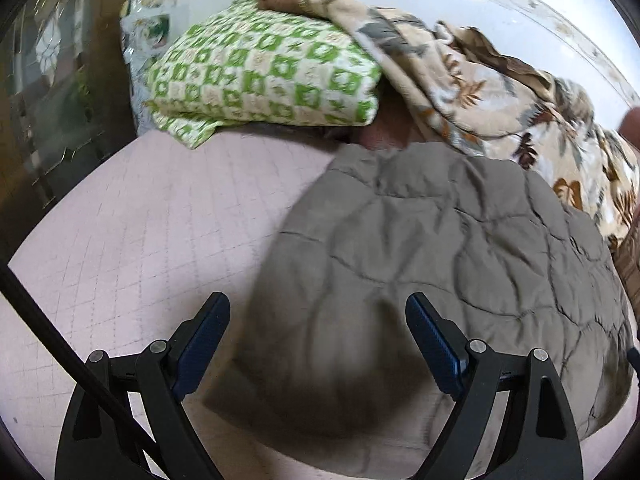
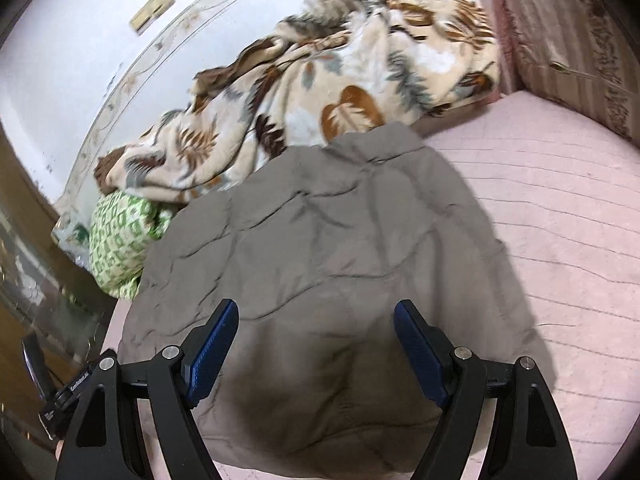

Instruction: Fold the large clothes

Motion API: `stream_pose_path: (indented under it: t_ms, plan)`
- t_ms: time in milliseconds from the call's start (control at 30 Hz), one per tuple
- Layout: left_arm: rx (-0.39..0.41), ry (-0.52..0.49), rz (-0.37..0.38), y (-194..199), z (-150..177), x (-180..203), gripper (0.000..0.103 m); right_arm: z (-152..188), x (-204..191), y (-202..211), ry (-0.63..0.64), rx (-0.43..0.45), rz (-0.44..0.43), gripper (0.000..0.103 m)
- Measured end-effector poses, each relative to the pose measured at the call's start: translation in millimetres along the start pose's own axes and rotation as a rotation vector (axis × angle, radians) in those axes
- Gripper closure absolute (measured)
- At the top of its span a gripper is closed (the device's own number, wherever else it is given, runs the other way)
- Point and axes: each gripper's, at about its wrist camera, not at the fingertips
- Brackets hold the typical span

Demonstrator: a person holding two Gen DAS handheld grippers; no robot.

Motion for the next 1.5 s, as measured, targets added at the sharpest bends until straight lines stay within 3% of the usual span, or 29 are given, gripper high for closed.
stream_pose_path:
  t_ms: [167, 433, 833, 1133, 1267, 1500]
  plan:
    - [-0.043, 0.068, 0.009, -2.4, 0.0, -22.7, 0.014, -2.7, 19.9, 6.1, -0.041, -0.014, 0.021, 0.019]
    - [-0.095, 0.095, -0.055, -2.5, 1.7, -43.4, 0.014, -5.3, 41.1, 17.5, -0.107, -0.029, 0.031, 0.019]
    - [-0.176, 0.209, 0.030, 6.5, 2.8, -66.9, 0.014, -5.9, 71.1, 32.9, -0.201, -0.068, 0.084, 0.019]
    - [-0.186, 0.194, -0.013, 41.6, 39.1, -68.0, 0.014, 14.9, 91.5, 81.1, -0.233, -0.027, 0.097, 0.019]
    - [-0.212, 0.207, 0.009, 50.4, 55.8, -73.3, 0.014, 30.9, 119.4, 92.2, -0.328, -0.041, 0.081, 0.019]
    - [-0.209, 0.269, 0.035, 48.4, 56.3, -79.2, 0.014, 44.3, 142.8, 78.9, -0.475, -0.093, -0.009, 0.019]
Point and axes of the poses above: each gripper's, at about its wrist camera, not at the fingertips, and y roughly against the way its jaws point, x to its right, z to its underside, and after that the axes turned 7 degrees about z, right-handed
